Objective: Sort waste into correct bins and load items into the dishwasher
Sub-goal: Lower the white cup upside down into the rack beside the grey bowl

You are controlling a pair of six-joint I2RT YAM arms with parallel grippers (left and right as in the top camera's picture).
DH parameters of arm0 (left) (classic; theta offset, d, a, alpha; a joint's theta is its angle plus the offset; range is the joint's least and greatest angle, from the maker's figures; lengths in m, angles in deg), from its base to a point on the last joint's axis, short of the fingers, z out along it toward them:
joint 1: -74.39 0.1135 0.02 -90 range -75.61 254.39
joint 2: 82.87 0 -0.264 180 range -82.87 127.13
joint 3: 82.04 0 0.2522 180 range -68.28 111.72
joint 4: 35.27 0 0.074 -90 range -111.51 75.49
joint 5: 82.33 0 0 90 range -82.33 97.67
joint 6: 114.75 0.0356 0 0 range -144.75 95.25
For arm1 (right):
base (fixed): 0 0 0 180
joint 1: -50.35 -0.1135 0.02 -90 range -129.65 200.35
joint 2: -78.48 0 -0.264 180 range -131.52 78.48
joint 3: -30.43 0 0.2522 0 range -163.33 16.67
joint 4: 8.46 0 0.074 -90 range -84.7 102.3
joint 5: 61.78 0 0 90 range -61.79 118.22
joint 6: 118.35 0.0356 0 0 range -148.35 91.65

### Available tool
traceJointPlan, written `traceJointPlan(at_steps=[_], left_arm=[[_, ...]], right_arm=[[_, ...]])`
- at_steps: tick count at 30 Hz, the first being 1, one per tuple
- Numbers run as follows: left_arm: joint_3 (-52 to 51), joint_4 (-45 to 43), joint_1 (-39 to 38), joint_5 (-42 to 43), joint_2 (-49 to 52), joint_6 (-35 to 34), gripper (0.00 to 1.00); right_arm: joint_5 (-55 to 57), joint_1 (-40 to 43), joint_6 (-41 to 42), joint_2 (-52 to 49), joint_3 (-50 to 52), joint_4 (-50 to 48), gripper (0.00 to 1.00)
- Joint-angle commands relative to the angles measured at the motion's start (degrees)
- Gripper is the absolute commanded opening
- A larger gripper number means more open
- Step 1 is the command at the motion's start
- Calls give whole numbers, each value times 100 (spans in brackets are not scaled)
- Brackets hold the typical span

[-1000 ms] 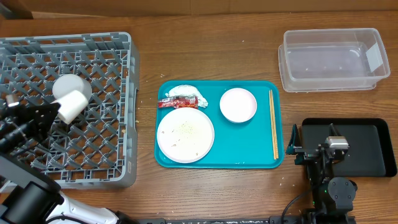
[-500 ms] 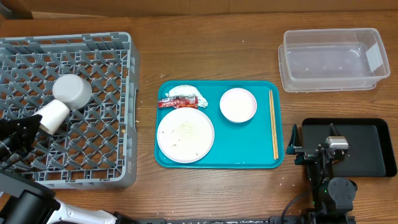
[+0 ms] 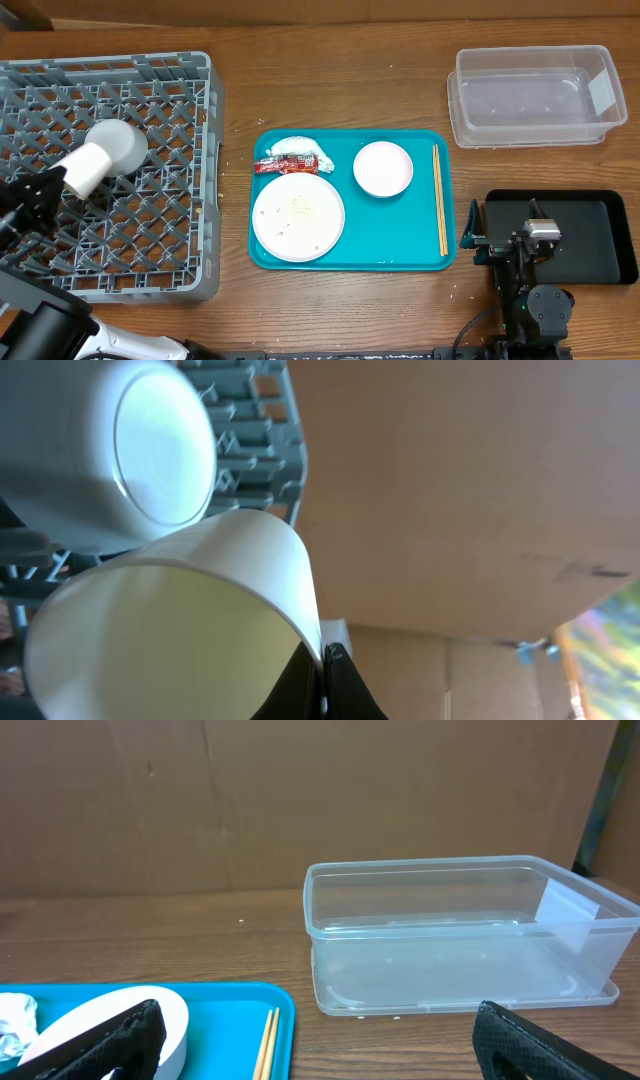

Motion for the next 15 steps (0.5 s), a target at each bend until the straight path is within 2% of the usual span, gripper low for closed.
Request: traceJointPlan(at_steps=[1, 9, 15], left_arm=[[-31, -11, -363, -636, 13, 269, 4], [-31, -262, -634, -629, 13, 278, 4], [-31, -166, -551, -1436, 24, 286, 4]], right_arm=[[42, -39, -24, 50, 61, -42, 100], [42, -39, -24, 50, 59, -42, 100], [42, -39, -24, 50, 59, -42, 100]])
